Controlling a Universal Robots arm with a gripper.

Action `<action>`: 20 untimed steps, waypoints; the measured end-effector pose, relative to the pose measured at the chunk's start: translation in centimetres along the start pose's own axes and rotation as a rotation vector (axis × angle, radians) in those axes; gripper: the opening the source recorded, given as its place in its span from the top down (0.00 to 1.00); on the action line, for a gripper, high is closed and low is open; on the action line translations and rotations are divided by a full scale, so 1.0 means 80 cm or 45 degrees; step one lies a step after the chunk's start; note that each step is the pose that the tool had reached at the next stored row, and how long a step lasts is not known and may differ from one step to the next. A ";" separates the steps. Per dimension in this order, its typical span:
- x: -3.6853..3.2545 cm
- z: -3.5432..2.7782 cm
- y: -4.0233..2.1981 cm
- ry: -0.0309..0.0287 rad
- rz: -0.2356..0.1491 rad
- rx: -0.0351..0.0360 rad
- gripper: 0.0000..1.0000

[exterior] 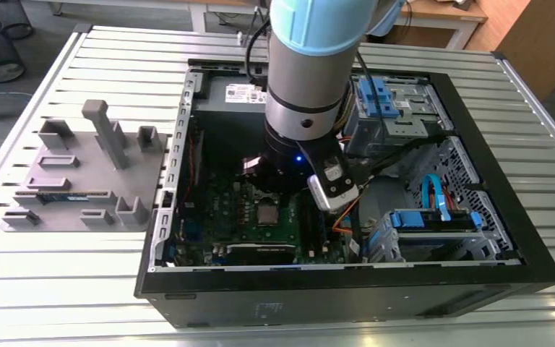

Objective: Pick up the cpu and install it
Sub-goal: 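Close the cpu cover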

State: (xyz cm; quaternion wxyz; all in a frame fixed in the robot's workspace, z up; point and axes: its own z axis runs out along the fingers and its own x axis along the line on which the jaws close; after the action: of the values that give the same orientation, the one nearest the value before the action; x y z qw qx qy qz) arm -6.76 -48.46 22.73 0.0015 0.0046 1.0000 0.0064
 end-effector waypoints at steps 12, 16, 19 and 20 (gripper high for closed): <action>-0.0115 0.0008 0.0052 0.0013 -0.145 -0.0011 0.89; -0.0116 0.0017 0.0052 0.0015 -0.233 -0.0016 0.89; -0.0116 0.0024 0.0064 -0.0040 -0.263 -0.0008 0.89; -0.0116 0.0025 0.0070 -0.0058 -0.268 -0.0010 0.89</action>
State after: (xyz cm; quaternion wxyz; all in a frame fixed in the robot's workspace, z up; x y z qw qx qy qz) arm -5.83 -47.91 22.54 0.0044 -0.1006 0.9949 0.0066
